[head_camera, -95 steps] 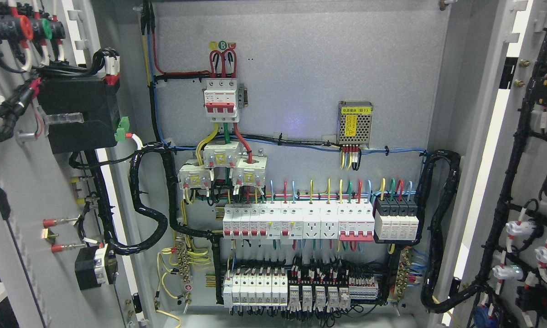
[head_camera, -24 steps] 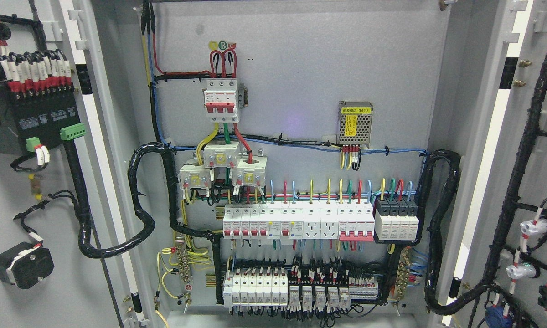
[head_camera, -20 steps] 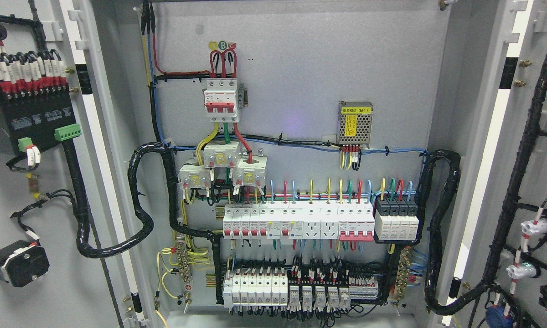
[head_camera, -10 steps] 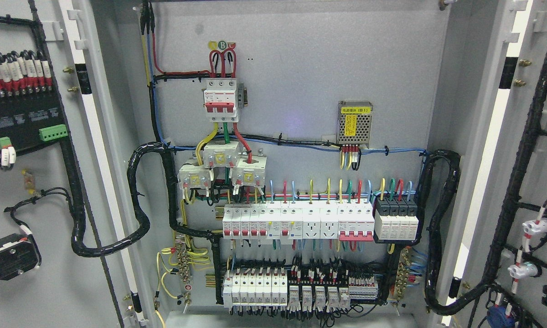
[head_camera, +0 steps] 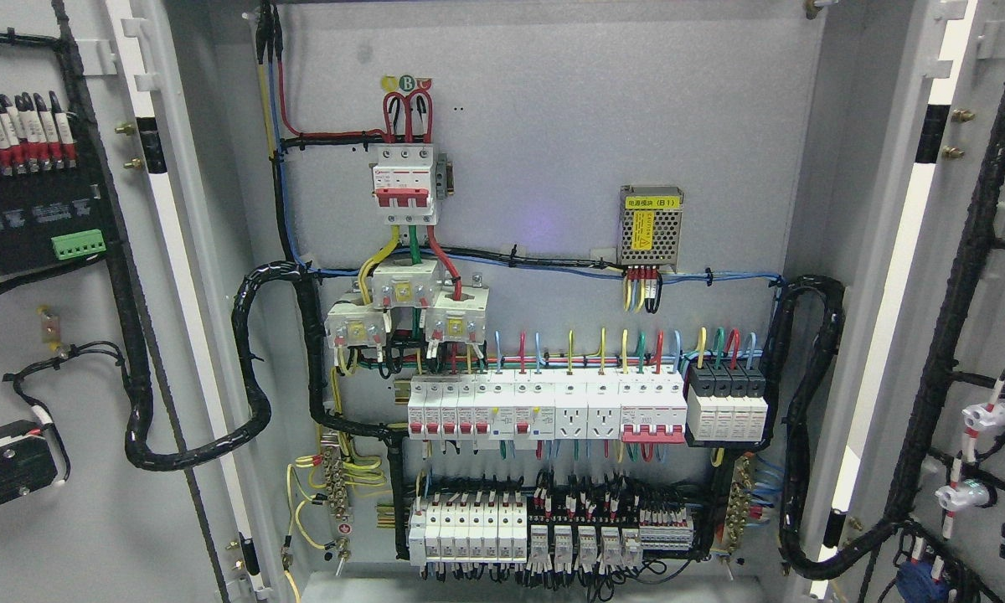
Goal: Open door with both hands
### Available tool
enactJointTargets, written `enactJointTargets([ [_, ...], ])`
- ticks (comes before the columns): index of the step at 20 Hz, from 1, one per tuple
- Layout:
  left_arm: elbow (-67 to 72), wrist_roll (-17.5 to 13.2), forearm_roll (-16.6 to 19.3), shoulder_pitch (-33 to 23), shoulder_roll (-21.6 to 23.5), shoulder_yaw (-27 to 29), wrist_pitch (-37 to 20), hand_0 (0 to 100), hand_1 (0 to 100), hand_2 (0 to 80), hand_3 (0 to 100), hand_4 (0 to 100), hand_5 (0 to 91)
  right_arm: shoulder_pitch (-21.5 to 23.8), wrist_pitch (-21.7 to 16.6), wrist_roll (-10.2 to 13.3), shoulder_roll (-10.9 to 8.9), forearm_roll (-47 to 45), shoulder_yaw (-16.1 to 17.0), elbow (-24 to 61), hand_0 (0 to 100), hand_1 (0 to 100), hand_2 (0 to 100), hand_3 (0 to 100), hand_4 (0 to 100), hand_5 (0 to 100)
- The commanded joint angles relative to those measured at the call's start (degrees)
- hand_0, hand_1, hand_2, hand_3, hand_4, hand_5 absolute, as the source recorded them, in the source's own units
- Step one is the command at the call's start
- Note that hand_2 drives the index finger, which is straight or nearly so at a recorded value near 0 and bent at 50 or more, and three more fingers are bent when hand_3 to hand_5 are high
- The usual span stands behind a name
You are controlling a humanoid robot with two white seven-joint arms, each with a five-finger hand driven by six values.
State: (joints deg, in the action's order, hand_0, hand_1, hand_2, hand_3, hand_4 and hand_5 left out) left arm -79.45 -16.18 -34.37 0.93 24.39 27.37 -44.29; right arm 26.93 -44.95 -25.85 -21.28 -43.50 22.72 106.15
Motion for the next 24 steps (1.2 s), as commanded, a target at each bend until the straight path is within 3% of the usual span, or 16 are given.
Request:
enactJointTargets([
  [1, 7.6, -0.1, 0.4, 2.6, 1.7, -0.2, -4.8, 0, 0, 0.0, 0, 0, 0.0, 0.6, -2.4, -0.2, 0.10, -0.9, 1.3, -0.4, 38, 0, 0, 0, 0, 0],
  [15, 12.6, -0.1, 0.4, 5.6, 2.9, -0.5, -4.7, 0, 0, 0.0, 0, 0, 0.0, 1.1, -2.7, -0.3, 0.10, -0.9, 1.4, -0.2, 38, 0, 0, 0, 0, 0],
  [24, 12.7, -0.1, 0.4, 6.0, 2.9, -0.6, -4.7, 0, 0, 0.0, 0, 0, 0.0, 1.4, -3.3, -0.5, -0.60, -0.8, -1.1, 0.9, 38, 0, 0, 0, 0, 0],
])
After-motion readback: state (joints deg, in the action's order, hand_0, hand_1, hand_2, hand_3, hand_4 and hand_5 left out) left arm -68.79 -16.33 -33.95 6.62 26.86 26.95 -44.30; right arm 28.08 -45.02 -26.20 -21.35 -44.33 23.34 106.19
